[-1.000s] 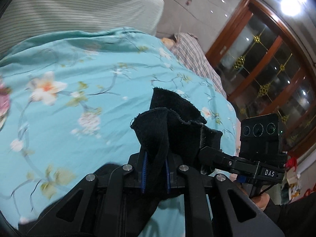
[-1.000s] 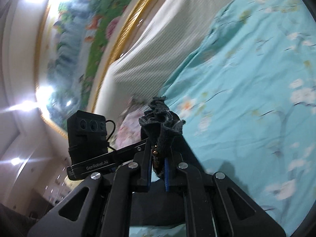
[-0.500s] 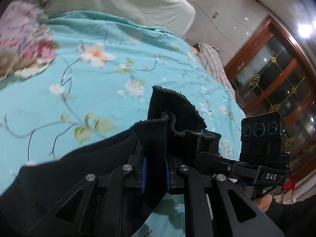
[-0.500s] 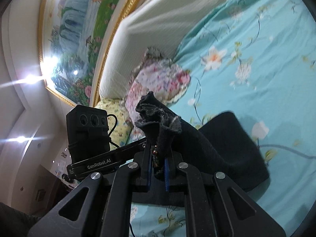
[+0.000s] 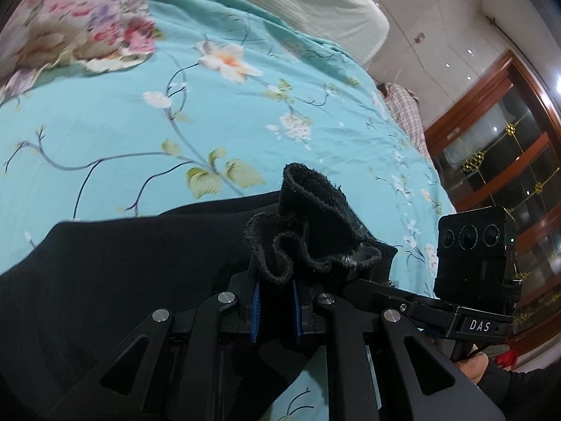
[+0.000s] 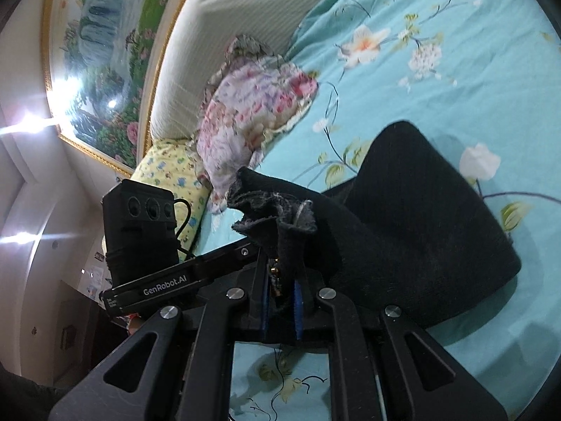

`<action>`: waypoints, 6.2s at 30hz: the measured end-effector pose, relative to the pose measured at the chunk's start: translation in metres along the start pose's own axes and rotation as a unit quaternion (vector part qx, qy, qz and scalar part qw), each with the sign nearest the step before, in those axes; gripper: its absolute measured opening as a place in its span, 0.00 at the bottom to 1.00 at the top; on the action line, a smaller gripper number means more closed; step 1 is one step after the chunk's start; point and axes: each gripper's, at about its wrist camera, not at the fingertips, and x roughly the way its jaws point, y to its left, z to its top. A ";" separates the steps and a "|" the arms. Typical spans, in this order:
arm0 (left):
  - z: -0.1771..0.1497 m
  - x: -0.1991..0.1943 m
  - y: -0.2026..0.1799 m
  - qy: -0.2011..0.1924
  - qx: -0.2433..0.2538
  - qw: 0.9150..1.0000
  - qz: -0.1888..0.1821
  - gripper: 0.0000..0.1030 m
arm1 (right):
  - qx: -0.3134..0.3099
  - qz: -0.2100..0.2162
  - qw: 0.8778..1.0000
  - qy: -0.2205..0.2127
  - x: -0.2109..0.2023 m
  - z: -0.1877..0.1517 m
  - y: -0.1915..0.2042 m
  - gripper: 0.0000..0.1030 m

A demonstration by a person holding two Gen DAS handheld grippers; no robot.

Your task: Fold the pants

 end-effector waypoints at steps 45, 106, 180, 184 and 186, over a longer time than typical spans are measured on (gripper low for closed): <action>-0.173 -0.175 0.081 -0.159 -0.230 0.947 0.157 0.36 | -0.124 -0.015 0.985 0.120 0.078 -0.038 0.082 0.41; -0.208 -0.215 0.202 -0.221 -0.429 0.858 0.178 0.29 | -0.435 0.026 0.808 0.396 0.348 -0.077 0.210 0.35; -0.027 -0.042 -0.092 -0.095 -0.067 0.984 0.137 0.18 | -0.166 0.018 0.981 0.095 0.021 0.083 0.000 0.06; -0.028 -0.031 -0.094 -0.089 -0.053 0.985 0.141 0.22 | -0.166 -0.007 0.982 0.094 0.019 0.083 -0.007 0.06; -0.028 -0.023 -0.096 -0.082 -0.048 0.985 0.142 0.26 | -0.171 -0.031 0.981 0.088 0.016 0.083 -0.007 0.06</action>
